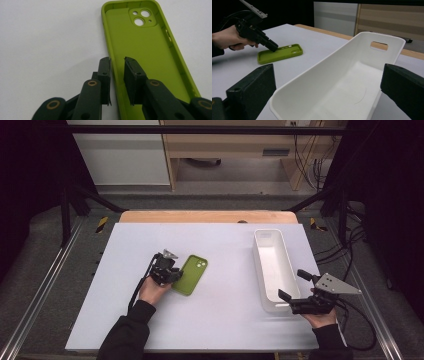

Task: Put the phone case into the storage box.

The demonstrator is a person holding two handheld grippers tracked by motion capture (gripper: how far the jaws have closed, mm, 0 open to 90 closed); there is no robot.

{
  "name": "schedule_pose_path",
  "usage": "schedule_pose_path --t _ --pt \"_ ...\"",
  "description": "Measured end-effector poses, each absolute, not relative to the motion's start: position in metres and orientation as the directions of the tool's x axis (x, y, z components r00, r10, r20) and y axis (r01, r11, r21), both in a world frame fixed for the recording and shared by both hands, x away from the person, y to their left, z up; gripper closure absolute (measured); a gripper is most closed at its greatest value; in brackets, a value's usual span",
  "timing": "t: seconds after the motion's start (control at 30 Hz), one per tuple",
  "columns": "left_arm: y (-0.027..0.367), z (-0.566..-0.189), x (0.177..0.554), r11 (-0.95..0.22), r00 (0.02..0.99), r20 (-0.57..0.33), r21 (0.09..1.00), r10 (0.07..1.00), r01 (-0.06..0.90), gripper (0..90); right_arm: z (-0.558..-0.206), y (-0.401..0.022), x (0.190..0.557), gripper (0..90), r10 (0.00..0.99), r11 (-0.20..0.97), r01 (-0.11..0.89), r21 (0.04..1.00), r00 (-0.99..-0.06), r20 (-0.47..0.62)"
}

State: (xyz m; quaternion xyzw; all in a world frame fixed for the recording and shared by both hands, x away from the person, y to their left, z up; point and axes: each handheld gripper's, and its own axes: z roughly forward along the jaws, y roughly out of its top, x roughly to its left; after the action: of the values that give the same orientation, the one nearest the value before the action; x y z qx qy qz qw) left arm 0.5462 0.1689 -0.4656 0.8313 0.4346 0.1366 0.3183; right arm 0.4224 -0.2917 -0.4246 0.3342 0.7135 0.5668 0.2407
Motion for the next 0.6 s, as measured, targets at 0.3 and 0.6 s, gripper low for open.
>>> schedule_pose_path --t 0.3,0.6 --pt "0.1698 -0.4649 0.5472 -0.41 0.573 -0.056 0.641 0.818 0.649 82.9 -0.4244 -0.2917 0.4223 0.4 0.748 0.133 0.204 0.97 -0.663 0.037" --pt "0.1695 -0.4645 0.5472 -0.406 0.564 -0.055 0.637 0.824 0.655 84.9 -0.4242 -0.2916 0.4222 0.4 0.749 0.134 0.204 0.97 -0.661 0.035"
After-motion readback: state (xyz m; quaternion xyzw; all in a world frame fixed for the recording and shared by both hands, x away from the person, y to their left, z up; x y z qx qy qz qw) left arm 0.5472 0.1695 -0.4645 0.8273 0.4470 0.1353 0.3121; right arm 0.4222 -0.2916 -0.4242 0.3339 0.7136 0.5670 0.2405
